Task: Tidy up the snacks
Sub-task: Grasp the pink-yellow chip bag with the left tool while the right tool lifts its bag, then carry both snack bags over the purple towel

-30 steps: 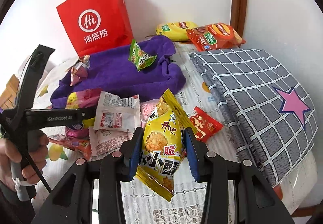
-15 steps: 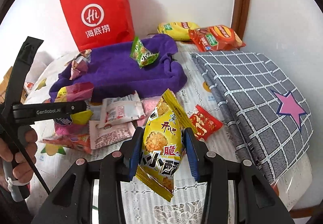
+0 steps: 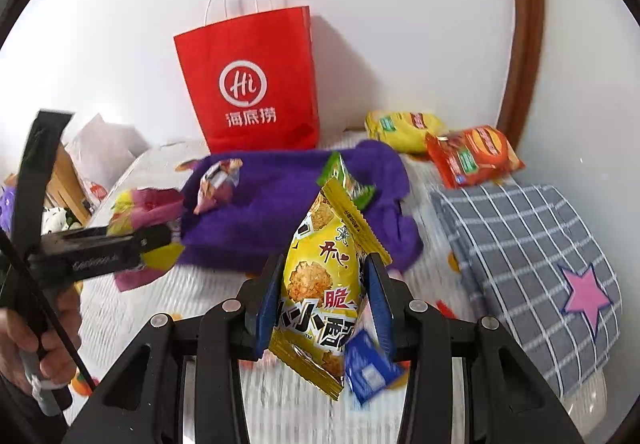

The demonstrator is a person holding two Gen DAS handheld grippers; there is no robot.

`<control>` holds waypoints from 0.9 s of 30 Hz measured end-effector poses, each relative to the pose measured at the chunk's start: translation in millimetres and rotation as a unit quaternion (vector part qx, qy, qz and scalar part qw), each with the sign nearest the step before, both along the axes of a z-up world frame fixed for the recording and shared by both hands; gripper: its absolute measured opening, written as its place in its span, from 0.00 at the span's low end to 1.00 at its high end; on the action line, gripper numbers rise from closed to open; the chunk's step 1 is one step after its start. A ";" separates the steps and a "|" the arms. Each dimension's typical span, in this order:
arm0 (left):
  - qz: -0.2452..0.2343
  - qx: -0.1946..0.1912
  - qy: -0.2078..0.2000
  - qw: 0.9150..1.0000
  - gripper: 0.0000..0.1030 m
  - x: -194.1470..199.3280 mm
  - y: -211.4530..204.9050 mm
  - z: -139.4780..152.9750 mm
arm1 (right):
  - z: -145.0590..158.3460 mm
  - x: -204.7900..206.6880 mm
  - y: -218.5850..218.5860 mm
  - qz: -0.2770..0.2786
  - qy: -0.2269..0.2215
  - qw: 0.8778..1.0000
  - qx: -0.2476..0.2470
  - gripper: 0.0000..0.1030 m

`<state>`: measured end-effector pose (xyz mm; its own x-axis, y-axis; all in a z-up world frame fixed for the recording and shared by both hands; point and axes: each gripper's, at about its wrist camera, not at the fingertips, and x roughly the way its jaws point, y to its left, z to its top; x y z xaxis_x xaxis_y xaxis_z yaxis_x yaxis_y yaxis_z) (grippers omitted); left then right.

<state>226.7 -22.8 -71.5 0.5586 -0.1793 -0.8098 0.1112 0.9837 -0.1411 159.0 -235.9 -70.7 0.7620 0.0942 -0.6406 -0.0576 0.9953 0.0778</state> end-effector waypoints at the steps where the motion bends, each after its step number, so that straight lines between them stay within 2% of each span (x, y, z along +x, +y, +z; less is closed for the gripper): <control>1: 0.004 0.003 -0.005 1.000 0.56 2.5 1.7 0.6 | 0.7 7.4 0.1 -0.001 -0.002 1.000 -0.002 0.40; 11: 0.040 0.024 -0.043 0.998 0.56 39.4 12.4 -5.0 | -17.9 91.9 -1.1 0.009 -0.012 0.999 0.029 0.40; 14: 0.042 0.036 -0.058 0.997 0.56 50.1 5.9 -9.9 | -29.0 111.1 -2.3 0.021 -0.008 0.998 0.055 0.40; 18: 0.040 0.044 -0.066 0.996 0.56 60.4 -3.1 -18.7 | -42.2 121.8 -2.1 0.019 -0.015 0.998 0.058 0.40; 22: 0.041 0.029 -0.066 0.997 0.56 63.1 -7.4 -29.1 | -50.9 121.1 -3.7 0.030 -0.019 0.997 0.065 0.40; 27: 0.033 0.029 -0.061 0.997 0.56 59.7 -12.5 -36.9 | -64.3 126.5 -4.1 0.035 0.000 0.997 0.074 0.40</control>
<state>286.4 -35.3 -108.4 0.6621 -0.0946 -0.7434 0.0597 0.9955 -0.0735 285.5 -240.1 -135.0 0.7503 0.2407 -0.6157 -0.1271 0.9665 0.2230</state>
